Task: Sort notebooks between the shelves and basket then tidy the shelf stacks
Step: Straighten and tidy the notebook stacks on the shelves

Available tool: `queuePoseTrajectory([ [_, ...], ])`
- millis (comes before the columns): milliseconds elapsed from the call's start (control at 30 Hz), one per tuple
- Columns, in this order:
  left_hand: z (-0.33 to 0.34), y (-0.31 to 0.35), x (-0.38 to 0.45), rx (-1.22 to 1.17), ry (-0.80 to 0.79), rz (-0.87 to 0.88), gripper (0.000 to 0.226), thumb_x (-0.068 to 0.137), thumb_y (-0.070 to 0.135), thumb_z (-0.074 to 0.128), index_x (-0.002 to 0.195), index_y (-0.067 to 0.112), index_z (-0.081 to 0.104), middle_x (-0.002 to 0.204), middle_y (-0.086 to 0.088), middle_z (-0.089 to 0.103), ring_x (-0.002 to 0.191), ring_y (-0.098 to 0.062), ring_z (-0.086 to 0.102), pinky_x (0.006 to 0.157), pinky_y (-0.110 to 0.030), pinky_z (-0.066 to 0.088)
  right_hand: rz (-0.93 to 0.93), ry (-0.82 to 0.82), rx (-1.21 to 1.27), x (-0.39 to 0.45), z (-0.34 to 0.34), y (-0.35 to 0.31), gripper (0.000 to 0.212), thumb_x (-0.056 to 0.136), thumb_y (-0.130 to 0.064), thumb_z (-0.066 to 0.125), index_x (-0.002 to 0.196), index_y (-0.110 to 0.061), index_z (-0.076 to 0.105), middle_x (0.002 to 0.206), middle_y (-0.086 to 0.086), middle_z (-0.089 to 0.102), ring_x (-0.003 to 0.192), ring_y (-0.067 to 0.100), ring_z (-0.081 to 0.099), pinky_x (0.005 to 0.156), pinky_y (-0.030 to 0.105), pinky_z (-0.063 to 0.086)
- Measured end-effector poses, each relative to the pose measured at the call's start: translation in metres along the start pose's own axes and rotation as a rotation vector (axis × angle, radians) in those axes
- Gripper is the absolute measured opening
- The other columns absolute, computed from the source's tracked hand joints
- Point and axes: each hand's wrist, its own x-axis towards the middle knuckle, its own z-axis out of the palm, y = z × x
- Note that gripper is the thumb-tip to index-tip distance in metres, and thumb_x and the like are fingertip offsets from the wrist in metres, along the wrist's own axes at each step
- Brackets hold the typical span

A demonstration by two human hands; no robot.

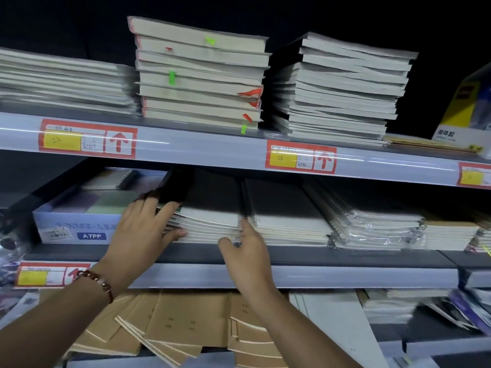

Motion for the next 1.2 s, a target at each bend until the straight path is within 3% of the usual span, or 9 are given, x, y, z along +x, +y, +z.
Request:
queuePoseTrajectory([
  [100, -0.001, 0.001, 0.0, -0.005, -0.031, -0.01, 0.064, 0.083, 0.064, 0.041, 0.123, 0.017, 0.06, 0.099, -0.016, 0.053, 0.088, -0.036, 0.052, 0.081, -0.047, 0.044, 0.001, -0.013, 0.007, 0.001, -0.009, 0.001, 0.066, 0.094, -0.026, 0.057, 0.154, -0.024, 0.03, 0.13, -0.005, 0.056, 0.066, -0.018, 0.054, 0.057, 0.0, 0.041],
  [200, -0.002, 0.001, 0.001, 0.023, -0.009, 0.026, 0.063, 0.082, 0.061, 0.043, 0.121, 0.015, 0.061, 0.098, -0.017, 0.052, 0.091, -0.04, 0.05, 0.082, -0.05, 0.043, -0.028, -0.039, -0.084, -0.002, -0.021, -0.001, 0.061, 0.096, -0.031, 0.057, 0.153, -0.027, 0.034, 0.118, 0.001, 0.065, 0.085, 0.004, 0.064, 0.069, 0.014, 0.049],
  [333, -0.002, -0.009, 0.002, 0.051, 0.038, 0.17, 0.061, 0.082, 0.056, 0.046, 0.125, 0.016, 0.062, 0.101, -0.014, 0.053, 0.094, -0.039, 0.049, 0.081, -0.052, 0.043, -0.351, 0.009, -0.667, 0.009, -0.034, -0.004, 0.044, 0.098, -0.041, 0.053, 0.14, -0.028, 0.049, 0.114, -0.002, 0.061, 0.102, 0.019, 0.06, 0.082, 0.031, 0.047],
  [500, -0.004, -0.022, 0.006, 0.07, 0.073, 0.254, 0.061, 0.079, 0.056, 0.045, 0.124, 0.018, 0.061, 0.092, -0.011, 0.055, 0.084, -0.032, 0.041, 0.069, -0.045, 0.038, -0.656, -0.09, -0.893, 0.044, -0.029, 0.001, 0.046, 0.09, -0.027, 0.068, 0.134, -0.022, 0.054, 0.114, 0.002, 0.054, 0.102, 0.025, 0.053, 0.09, 0.035, 0.042],
  [767, -0.001, -0.025, 0.009, 0.078, 0.062, 0.263, 0.061, 0.078, 0.058, 0.042, 0.122, 0.021, 0.061, 0.086, -0.01, 0.055, 0.081, -0.031, 0.042, 0.069, -0.042, 0.032, -0.611, -0.098, -0.828, 0.066, -0.033, 0.007, 0.042, 0.088, -0.03, 0.069, 0.127, -0.02, 0.057, 0.116, 0.0, 0.059, 0.109, 0.023, 0.054, 0.096, 0.033, 0.038],
  [900, -0.004, -0.029, 0.006, 0.038, 0.003, 0.262, 0.06, 0.085, 0.058, 0.041, 0.125, 0.021, 0.064, 0.089, -0.008, 0.057, 0.078, -0.033, 0.051, 0.068, -0.041, 0.042, -0.62, -0.059, -0.759, 0.059, -0.036, 0.012, 0.032, 0.094, -0.035, 0.062, 0.121, -0.018, 0.065, 0.109, 0.001, 0.061, 0.099, 0.024, 0.058, 0.085, 0.036, 0.048],
  [1000, -0.012, -0.037, 0.005, -0.074, 0.079, 0.196, 0.05, 0.091, 0.048, 0.046, 0.117, 0.011, 0.068, 0.083, -0.009, 0.057, 0.074, -0.035, 0.057, 0.065, -0.04, 0.046, -0.603, -0.062, -0.74, 0.061, -0.043, 0.014, 0.023, 0.099, -0.028, 0.056, 0.112, -0.016, 0.07, 0.106, 0.002, 0.064, 0.097, 0.025, 0.061, 0.079, 0.038, 0.051],
  [1100, -0.017, -0.046, 0.003, -0.155, 0.103, 0.137, 0.046, 0.09, 0.047, 0.051, 0.104, 0.006, 0.069, 0.078, -0.011, 0.064, 0.071, -0.036, 0.062, 0.062, -0.039, 0.047, -0.582, -0.025, -0.702, 0.065, -0.048, 0.017, 0.017, 0.096, -0.025, 0.061, 0.1, -0.015, 0.073, 0.102, -0.001, 0.067, 0.094, 0.021, 0.063, 0.078, 0.038, 0.053],
  [1200, -0.012, -0.049, 0.0, -0.195, 0.07, 0.097, 0.048, 0.09, 0.048, 0.053, 0.106, 0.006, 0.07, 0.087, -0.011, 0.07, 0.079, -0.034, 0.066, 0.069, -0.039, 0.05, -0.583, 0.015, -0.706, 0.064, -0.044, 0.02, 0.013, 0.095, -0.024, 0.063, 0.093, -0.015, 0.071, 0.094, -0.001, 0.066, 0.085, 0.021, 0.063, 0.071, 0.038, 0.053],
])
